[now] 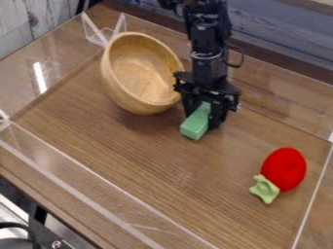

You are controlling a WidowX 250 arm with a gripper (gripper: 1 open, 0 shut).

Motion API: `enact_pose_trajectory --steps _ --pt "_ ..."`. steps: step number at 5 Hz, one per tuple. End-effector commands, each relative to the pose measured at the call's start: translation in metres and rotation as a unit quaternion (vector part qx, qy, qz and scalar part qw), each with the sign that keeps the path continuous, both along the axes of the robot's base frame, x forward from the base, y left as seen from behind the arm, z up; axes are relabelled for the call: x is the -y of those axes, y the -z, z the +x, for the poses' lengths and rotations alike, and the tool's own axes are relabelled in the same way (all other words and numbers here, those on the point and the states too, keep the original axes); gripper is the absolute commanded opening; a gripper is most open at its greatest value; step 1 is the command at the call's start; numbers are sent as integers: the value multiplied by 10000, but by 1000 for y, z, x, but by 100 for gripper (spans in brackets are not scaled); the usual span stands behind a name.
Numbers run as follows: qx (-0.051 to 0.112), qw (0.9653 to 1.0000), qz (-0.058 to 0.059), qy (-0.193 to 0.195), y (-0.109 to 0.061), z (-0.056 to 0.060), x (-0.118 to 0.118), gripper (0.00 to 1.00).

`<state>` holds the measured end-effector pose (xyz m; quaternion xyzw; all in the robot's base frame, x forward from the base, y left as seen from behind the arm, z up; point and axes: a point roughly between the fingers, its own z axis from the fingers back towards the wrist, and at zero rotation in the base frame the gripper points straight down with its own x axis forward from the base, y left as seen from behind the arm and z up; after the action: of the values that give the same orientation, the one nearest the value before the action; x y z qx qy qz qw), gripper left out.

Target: Remove the green block from the brown bowl and put it on the table

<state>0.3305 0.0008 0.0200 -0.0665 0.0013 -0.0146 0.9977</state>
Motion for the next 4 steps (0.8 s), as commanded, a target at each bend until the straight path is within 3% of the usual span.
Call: enact_pose_trajectory --steps 1,3,4 --pt "176 9998 9 -110 -9 8 -7 0" --pt "154 9997 1 -174 -8 9 -9 0" --pt "148 9997 5 -208 -11 10 -9 100"
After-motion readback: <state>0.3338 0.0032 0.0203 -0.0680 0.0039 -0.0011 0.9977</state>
